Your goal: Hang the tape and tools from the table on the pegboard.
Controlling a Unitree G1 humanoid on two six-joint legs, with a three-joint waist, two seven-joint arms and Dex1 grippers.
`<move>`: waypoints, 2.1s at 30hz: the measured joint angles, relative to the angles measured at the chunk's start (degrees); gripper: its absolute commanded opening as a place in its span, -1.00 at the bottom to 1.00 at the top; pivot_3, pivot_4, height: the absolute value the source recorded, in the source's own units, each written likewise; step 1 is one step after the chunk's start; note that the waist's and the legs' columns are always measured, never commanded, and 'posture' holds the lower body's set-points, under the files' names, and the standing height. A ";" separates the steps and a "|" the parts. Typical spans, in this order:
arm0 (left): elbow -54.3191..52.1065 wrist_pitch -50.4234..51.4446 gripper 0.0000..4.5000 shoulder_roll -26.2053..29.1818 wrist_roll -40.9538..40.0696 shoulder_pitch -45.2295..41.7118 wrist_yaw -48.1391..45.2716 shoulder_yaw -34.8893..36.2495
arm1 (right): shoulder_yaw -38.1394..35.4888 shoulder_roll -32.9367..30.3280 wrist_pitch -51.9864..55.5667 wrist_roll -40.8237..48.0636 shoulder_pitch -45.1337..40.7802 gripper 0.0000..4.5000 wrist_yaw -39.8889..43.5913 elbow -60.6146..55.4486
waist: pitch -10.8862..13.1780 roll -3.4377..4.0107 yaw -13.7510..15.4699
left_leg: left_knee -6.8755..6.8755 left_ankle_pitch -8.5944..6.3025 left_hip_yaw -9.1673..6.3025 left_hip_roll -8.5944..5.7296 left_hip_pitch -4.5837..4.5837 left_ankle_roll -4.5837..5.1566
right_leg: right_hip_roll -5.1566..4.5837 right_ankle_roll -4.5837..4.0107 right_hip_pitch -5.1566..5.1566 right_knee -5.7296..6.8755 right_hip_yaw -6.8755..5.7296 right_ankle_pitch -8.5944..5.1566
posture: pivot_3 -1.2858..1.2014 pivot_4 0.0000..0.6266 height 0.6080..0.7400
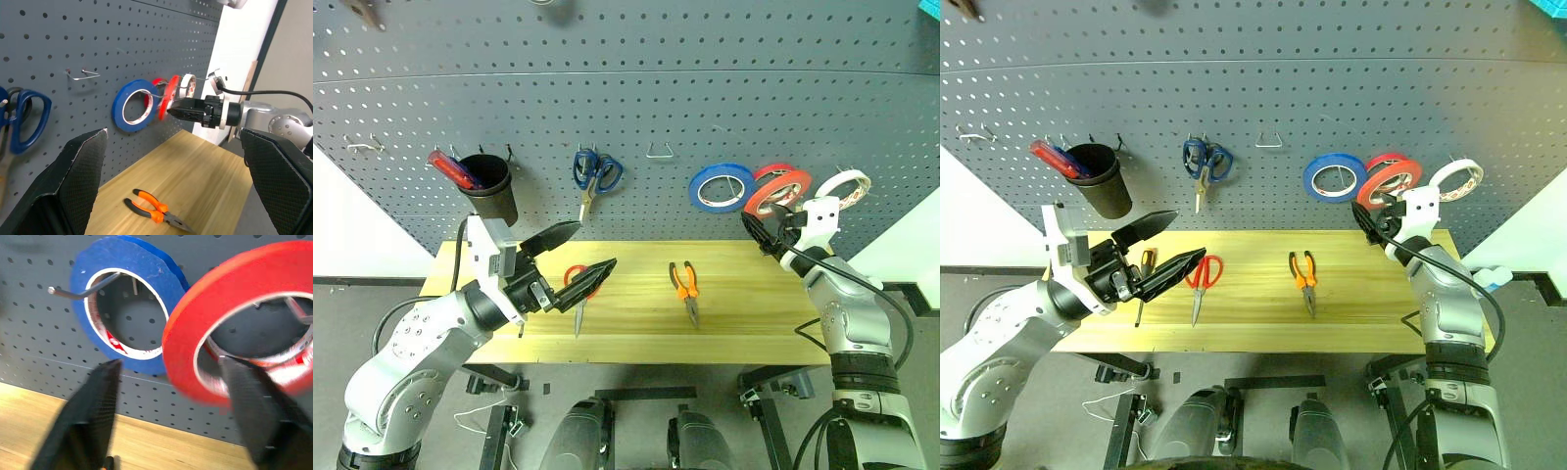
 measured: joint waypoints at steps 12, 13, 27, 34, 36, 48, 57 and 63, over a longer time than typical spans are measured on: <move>0.04 -0.71 1.00 -0.18 1.97 1.65 -0.32 -0.11 | 1.34 -4.72 13.06 1.50 9.54 0.96 2.79 -14.37 | 0.00 0.00 0.12 | -0.14 -0.06 -0.04 0.00 -0.20 0.09 | -0.02 0.01 -0.04 -0.42 -0.03 0.01 | 0.14 -0.52 1.00; 0.03 -0.74 1.00 -0.19 2.11 1.89 -0.30 -0.14 | 1.55 -5.04 15.34 1.99 10.64 0.96 2.73 -16.49 | 0.00 0.00 0.06 | -0.15 -0.06 -0.04 0.00 -0.20 0.09 | -0.03 0.01 -0.04 -0.46 -0.03 0.01 | 0.14 -0.51 1.00; -4.76 -0.74 1.00 0.01 2.91 11.29 1.80 1.40 | 9.01 1.20 38.28 7.16 16.57 0.96 -6.42 -39.16 | 1.29 -0.43 -0.02 | -0.71 -0.08 -0.05 0.04 -0.24 0.11 | -0.17 -0.16 -0.14 -1.01 -0.03 0.04 | 0.14 -0.22 1.00; -10.11 -0.12 1.00 -0.11 0.82 16.00 6.29 2.49 | 12.03 4.23 38.44 4.47 11.66 0.96 -9.71 -34.56 | 3.32 -0.59 -0.06 | -0.99 -0.12 -0.05 0.04 -0.32 0.17 | -0.19 -0.14 -0.13 -1.47 -0.08 0.07 | 0.14 -0.05 1.00; -11.07 0.09 1.00 -0.09 0.27 17.55 7.15 2.72 | 12.99 4.96 37.62 3.44 10.12 0.96 -10.21 -32.28 | 4.04 -0.56 -0.09 | -1.03 -0.12 -0.05 0.04 -0.35 0.18 | -0.19 -0.12 -0.13 -1.57 -0.10 0.08 | 0.14 0.00 1.00; -14.40 0.17 1.00 0.62 -2.82 21.04 11.25 2.98 | 13.90 9.91 37.64 -1.84 8.34 0.96 -17.08 -27.66 | 6.68 -0.46 -0.22 | -1.06 -0.14 -0.05 0.04 -0.44 0.21 | -0.19 -0.12 -0.16 -1.71 -0.14 0.08 | 0.13 0.14 1.00; -14.64 0.06 1.00 1.08 -3.33 22.56 11.88 3.26 | 18.06 16.08 40.11 -4.08 10.09 0.96 -21.51 -28.03 | 7.72 -0.43 -0.24 | -1.10 -0.15 -0.05 0.04 -0.54 0.21 | -0.21 -0.12 -0.28 -1.75 -0.14 0.08 | 0.13 0.17 1.00; -15.69 0.03 1.00 1.08 -3.48 23.11 12.96 3.25 | 19.65 17.58 39.84 -4.94 9.06 0.96 -21.72 -27.95 | 8.04 -0.43 -0.22 | -1.06 -0.14 -0.05 0.04 -1.06 0.20 | -0.20 -0.10 -0.82 -1.71 -0.15 0.09 | 0.13 0.22 1.00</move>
